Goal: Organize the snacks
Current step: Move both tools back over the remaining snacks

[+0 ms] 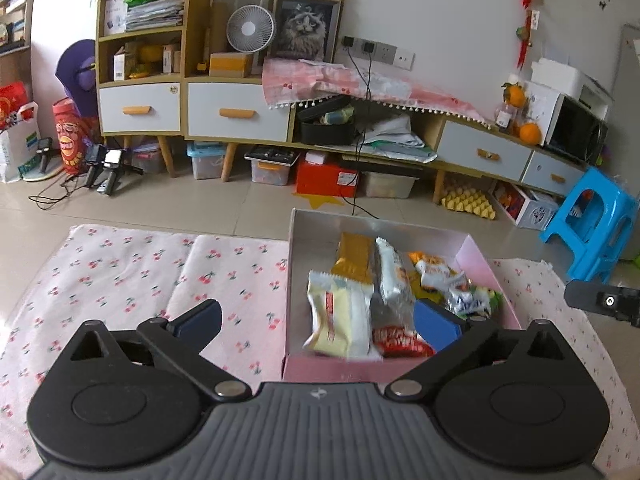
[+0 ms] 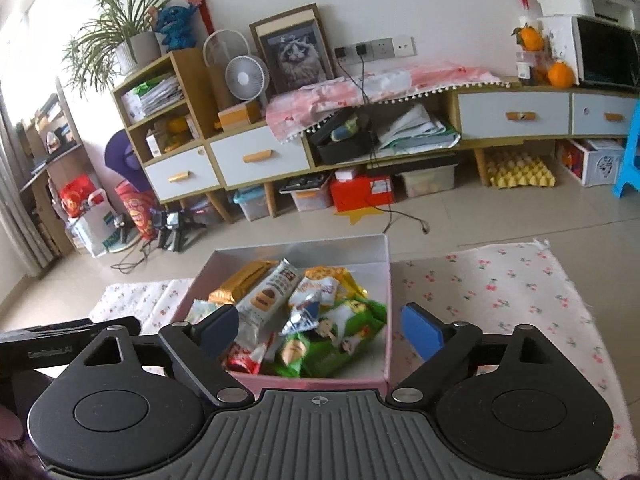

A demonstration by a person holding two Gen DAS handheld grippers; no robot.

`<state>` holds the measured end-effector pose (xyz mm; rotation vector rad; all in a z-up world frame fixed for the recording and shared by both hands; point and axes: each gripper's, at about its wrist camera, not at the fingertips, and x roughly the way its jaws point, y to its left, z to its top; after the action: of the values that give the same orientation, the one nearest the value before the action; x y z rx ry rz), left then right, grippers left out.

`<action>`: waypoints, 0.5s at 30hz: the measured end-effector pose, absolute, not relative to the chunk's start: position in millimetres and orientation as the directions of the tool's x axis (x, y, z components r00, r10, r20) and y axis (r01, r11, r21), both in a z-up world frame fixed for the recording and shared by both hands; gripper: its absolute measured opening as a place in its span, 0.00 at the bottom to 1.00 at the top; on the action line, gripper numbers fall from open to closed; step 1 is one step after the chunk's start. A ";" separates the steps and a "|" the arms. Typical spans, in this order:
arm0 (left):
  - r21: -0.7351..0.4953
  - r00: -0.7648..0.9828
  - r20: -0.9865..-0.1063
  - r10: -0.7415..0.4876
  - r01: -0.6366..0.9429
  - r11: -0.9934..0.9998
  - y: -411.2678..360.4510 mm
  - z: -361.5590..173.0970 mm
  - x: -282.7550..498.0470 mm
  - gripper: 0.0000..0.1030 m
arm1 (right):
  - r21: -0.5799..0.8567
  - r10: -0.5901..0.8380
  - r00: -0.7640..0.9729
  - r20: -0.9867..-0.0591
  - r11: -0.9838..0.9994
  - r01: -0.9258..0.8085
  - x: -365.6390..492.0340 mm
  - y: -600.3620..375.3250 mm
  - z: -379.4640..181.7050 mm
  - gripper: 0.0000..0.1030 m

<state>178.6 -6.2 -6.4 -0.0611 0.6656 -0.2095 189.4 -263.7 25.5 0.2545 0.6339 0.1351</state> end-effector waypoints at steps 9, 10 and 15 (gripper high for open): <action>-0.132 0.739 -0.645 -0.196 0.145 0.981 -3.0 -7.5 159.2 0.99 | 0.232 0.170 0.787 -0.593 0.972 -0.036 160.9 -265.3 25.3 0.93; -0.131 0.736 -0.649 -0.193 0.141 0.981 -2.8 -8.4 157.4 0.99 | 0.222 0.165 0.789 -0.593 0.974 -0.036 157.8 -264.9 24.6 0.93; -0.144 0.716 -0.673 -0.184 0.118 0.983 2.0 -20.3 145.4 0.99 | 0.231 0.169 0.787 -0.593 0.972 -0.034 147.0 -265.4 15.1 0.94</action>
<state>145.4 2.0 -20.3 -0.0926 0.7544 -0.1674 147.0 -265.4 15.1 0.2136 0.6566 0.1103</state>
